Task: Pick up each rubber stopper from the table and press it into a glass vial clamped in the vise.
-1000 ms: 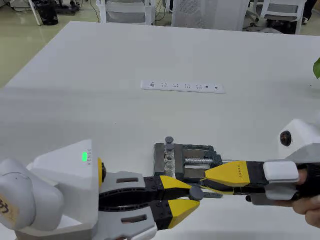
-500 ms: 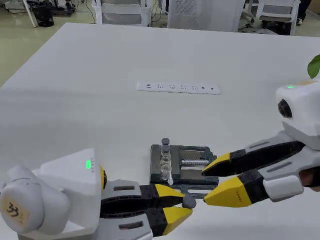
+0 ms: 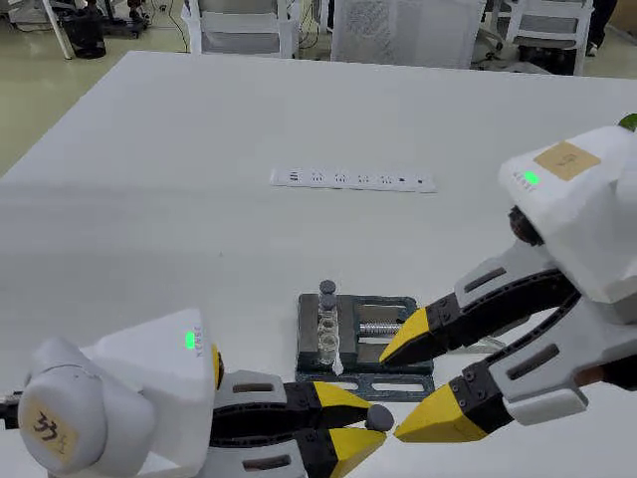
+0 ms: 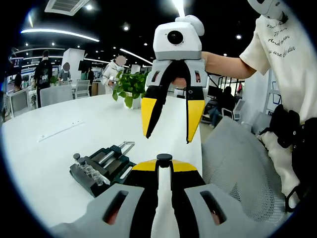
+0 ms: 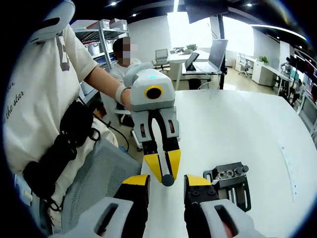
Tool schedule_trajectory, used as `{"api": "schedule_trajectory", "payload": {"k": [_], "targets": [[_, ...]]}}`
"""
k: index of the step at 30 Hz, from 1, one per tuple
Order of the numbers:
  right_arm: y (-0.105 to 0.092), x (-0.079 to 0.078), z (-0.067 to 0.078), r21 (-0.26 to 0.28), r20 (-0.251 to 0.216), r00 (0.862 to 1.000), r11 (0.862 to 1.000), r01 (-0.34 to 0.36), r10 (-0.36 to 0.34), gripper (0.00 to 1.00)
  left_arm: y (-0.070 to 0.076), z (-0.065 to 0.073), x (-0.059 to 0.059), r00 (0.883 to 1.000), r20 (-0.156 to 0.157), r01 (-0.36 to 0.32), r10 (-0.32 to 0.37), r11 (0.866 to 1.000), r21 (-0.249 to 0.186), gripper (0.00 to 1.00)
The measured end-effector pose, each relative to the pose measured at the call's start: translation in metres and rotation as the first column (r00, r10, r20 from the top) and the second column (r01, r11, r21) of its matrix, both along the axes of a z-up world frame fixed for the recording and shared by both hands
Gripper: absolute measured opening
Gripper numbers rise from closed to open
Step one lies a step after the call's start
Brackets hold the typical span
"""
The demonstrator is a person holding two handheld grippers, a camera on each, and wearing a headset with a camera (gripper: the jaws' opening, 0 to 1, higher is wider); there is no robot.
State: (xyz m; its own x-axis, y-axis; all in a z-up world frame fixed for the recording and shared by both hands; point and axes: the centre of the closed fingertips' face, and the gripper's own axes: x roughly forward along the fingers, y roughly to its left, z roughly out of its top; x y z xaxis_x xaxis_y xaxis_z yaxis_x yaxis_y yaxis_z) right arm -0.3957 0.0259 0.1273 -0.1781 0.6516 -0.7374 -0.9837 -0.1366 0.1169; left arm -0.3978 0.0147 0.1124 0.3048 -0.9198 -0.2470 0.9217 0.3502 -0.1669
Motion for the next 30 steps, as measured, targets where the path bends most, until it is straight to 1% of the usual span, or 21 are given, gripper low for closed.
{"api": "schedule_trajectory", "payload": {"k": [1,2,4,6,9,12,16,20,24,30], "targets": [[-0.002,-0.002,-0.004,-0.031,0.022,0.999,0.999,-0.031,0.032,0.23,0.0,0.0,-0.001,1.0,0.0,0.002,-0.002,1.0,0.001,0.05],[-0.003,-0.003,-0.006,-0.042,0.027,0.999,0.998,-0.043,0.044,0.22,0.0,0.0,-0.001,1.0,-0.001,0.002,-0.002,1.0,0.001,0.05],[-0.002,-0.005,-0.008,-0.05,0.032,0.997,0.997,-0.062,0.064,0.22,-0.001,0.0,-0.001,1.0,-0.002,0.004,-0.004,1.0,0.002,0.05],[-0.003,-0.003,-0.011,-0.072,0.062,0.995,0.994,-0.076,0.081,0.17,-0.001,-0.001,-0.002,1.0,-0.004,0.005,-0.005,1.0,0.003,0.05],[-0.003,-0.005,-0.015,-0.097,0.074,0.992,0.99,-0.099,0.107,0.16,-0.002,-0.001,-0.002,1.0,-0.006,0.008,-0.008,1.0,0.003,0.05],[-0.001,-0.009,-0.016,-0.101,0.068,0.99,0.988,-0.113,0.12,0.15,-0.002,-0.002,-0.003,1.0,-0.009,0.011,-0.011,1.0,0.004,0.05],[-0.002,-0.01,-0.021,-0.132,0.089,0.985,0.982,-0.134,0.147,0.14,-0.004,-0.001,-0.004,1.0,-0.007,0.016,-0.016,1.0,0.004,0.05],[-0.002,-0.01,-0.023,-0.144,0.094,0.983,0.979,-0.144,0.159,0.12,-0.005,-0.001,-0.005,1.0,-0.007,0.021,-0.021,1.0,0.007,0.05],[-0.002,-0.011,-0.025,-0.151,0.084,0.983,0.977,-0.148,0.162,0.11,-0.005,-0.004,-0.005,1.0,-0.012,0.023,-0.023,1.0,0.012,0.05],[-0.001,-0.013,-0.026,-0.158,0.094,0.979,0.973,-0.167,0.183,0.08,-0.004,-0.005,-0.005,1.0,-0.022,0.02,-0.02,1.0,0.012,0.05]]}}
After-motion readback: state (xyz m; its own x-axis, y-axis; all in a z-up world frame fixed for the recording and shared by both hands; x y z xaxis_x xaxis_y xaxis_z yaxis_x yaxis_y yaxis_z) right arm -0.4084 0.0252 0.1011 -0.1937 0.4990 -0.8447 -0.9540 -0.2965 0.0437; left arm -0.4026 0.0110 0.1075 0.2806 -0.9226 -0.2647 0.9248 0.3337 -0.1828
